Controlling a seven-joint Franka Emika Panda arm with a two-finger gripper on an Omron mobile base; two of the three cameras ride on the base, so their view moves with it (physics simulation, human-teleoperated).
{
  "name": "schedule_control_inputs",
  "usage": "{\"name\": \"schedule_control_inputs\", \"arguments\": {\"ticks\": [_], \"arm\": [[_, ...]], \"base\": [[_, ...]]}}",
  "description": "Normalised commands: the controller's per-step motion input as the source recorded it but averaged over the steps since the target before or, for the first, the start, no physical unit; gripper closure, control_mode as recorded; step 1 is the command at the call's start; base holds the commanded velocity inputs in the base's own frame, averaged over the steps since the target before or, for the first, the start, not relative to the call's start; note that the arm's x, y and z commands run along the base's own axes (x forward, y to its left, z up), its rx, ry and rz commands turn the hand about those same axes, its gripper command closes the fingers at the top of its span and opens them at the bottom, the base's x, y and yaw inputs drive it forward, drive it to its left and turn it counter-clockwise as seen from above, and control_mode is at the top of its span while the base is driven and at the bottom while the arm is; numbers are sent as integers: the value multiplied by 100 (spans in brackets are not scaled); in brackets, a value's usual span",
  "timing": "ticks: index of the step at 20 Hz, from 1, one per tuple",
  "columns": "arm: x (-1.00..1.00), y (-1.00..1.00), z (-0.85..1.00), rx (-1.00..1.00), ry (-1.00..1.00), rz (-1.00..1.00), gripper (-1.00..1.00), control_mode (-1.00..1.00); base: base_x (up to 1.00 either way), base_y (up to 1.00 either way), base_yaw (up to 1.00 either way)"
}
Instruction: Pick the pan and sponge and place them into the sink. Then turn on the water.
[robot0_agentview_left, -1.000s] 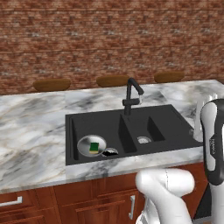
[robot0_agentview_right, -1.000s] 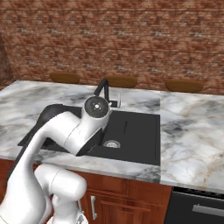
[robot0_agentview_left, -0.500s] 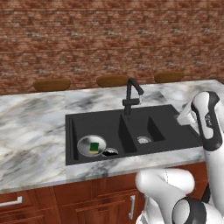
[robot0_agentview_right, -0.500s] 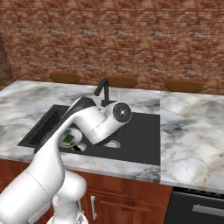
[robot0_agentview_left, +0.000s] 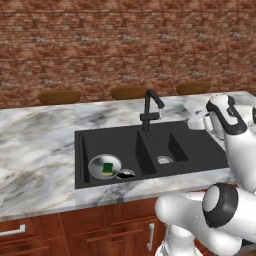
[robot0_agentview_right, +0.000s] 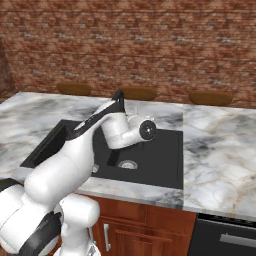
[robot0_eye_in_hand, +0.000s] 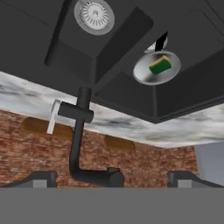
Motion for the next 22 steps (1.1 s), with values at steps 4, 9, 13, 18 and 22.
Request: {"name": "schedule_control_inputs", "arguments": {"ticks": [4, 9, 13, 18, 22], "arm": [[67, 0, -19, 4, -1, 0, -100, -100], [52, -2, -26, 3, 0, 0, -100, -100], [28, -1, -23, 2, -1, 3, -100, -100], [22, 0, -3, 2, -7, 10, -100, -100], [39, 0, 0, 2, -2, 10, -100, -100]], "base": [[0, 0, 0], [0, 0, 0], [0, 0, 0], [0, 0, 0], [0, 0, 0]]}}
